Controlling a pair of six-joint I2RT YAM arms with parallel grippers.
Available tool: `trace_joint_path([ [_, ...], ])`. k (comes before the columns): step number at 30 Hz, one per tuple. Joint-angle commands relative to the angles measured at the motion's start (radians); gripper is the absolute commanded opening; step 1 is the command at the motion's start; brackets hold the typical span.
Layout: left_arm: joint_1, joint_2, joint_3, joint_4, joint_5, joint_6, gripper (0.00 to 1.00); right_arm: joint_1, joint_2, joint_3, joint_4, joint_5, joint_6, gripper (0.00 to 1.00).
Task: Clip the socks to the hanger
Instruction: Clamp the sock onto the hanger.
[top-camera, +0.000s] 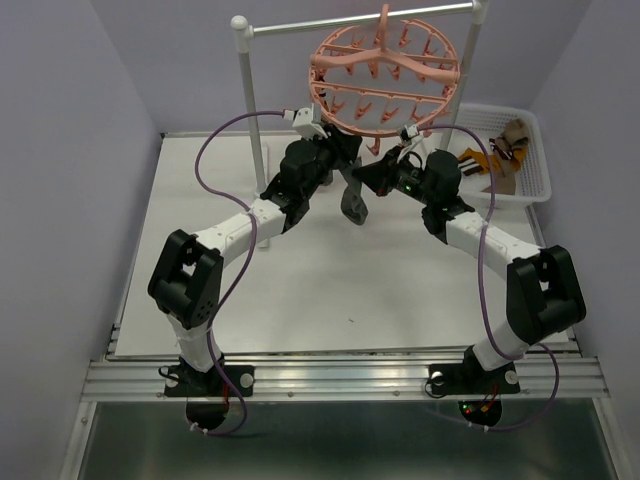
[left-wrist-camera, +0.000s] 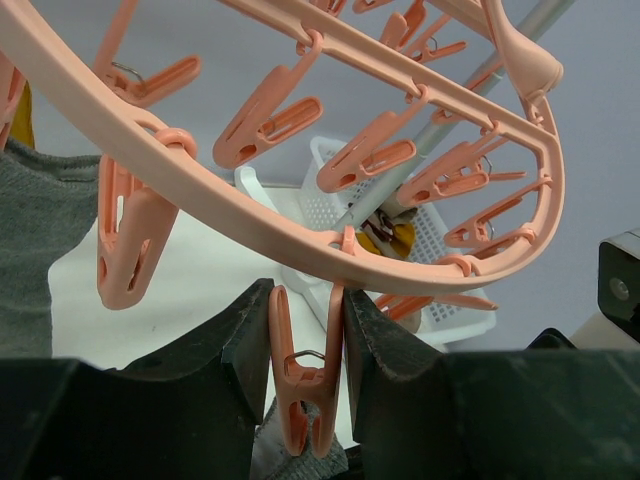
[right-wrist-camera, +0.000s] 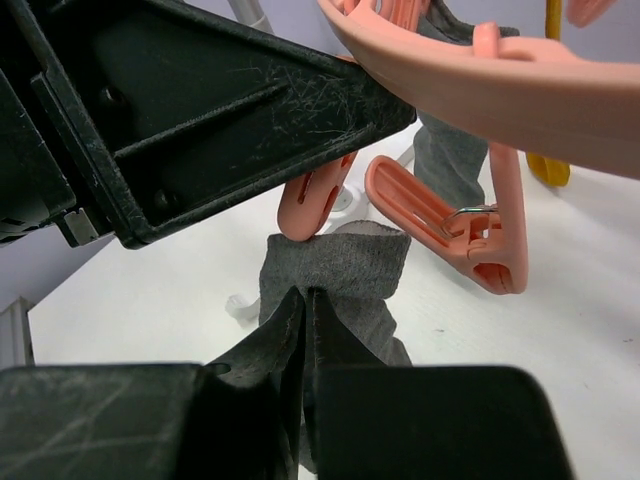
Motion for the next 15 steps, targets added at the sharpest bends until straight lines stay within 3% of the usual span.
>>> trace_joint_path([
  [1,0.006,-0.05,-0.004,0.065,-0.044,-0.025,0.0,0.007,-0.008,0.032,0.077,-0.025,0.02,0.01],
  [15,0.008,-0.057,-0.005,0.074,-0.076,-0.008,0.0,0.007,-0.039,0.008,0.054,-0.039,0.025,0.01],
])
